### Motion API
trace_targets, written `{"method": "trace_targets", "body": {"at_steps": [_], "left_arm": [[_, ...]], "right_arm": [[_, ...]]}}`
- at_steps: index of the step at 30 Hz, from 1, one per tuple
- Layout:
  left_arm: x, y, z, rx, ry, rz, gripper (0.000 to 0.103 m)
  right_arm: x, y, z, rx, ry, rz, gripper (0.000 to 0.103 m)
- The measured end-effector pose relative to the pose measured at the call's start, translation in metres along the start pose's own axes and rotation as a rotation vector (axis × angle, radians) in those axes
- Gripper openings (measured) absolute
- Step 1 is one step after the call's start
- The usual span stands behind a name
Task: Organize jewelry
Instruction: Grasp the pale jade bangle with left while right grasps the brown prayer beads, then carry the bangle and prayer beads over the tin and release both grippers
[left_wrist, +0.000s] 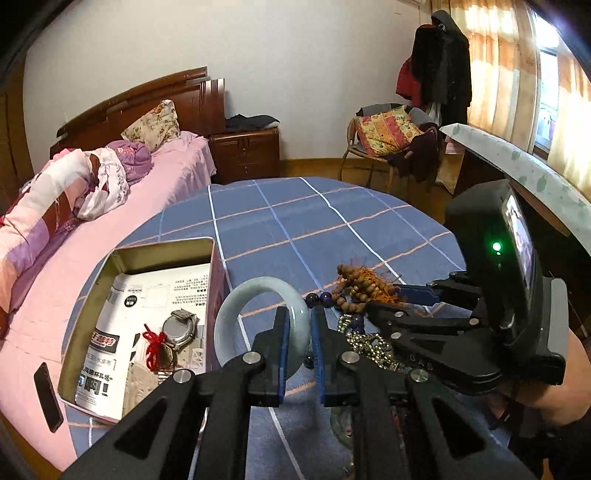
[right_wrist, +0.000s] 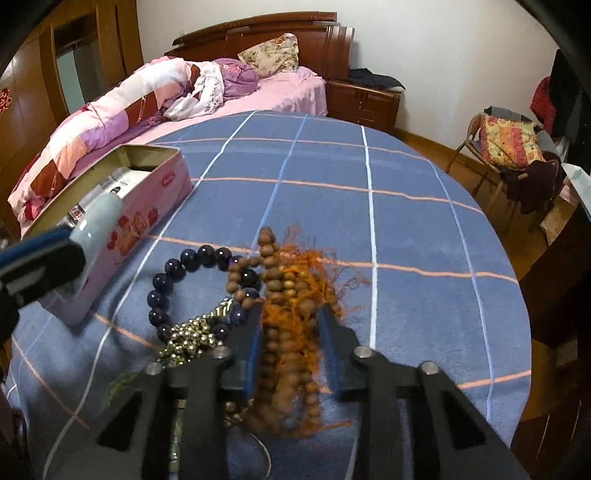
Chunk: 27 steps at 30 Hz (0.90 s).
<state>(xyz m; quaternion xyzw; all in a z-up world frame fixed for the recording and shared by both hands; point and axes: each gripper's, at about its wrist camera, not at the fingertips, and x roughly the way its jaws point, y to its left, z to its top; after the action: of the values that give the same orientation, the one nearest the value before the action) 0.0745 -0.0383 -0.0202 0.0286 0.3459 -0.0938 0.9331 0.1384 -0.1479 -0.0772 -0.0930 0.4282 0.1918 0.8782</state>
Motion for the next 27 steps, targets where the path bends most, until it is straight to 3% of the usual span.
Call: {"method": "trace_targets", "body": {"at_steps": [1, 5, 16, 27], "left_arm": [[-0.001, 0.001, 0.001, -0.002, 0.000, -0.001, 0.011], [-0.008, 0.008, 0.005, -0.009, -0.019, 0.000, 0.011], [-0.031, 0.036, 0.021, -0.035, -0.082, 0.031, 0.011], [-0.038, 0.093, 0.029, -0.066, -0.112, 0.130, 0.011]], "right_arm": [[-0.004, 0.000, 0.000, -0.001, -0.013, 0.005, 0.020], [-0.023, -0.002, 0.002, 0.014, -0.074, 0.006, 0.017], [-0.062, 0.006, 0.027, 0.015, -0.189, 0.018, 0.017], [-0.070, 0.042, 0.063, -0.062, -0.239, 0.068, 0.017]]}}
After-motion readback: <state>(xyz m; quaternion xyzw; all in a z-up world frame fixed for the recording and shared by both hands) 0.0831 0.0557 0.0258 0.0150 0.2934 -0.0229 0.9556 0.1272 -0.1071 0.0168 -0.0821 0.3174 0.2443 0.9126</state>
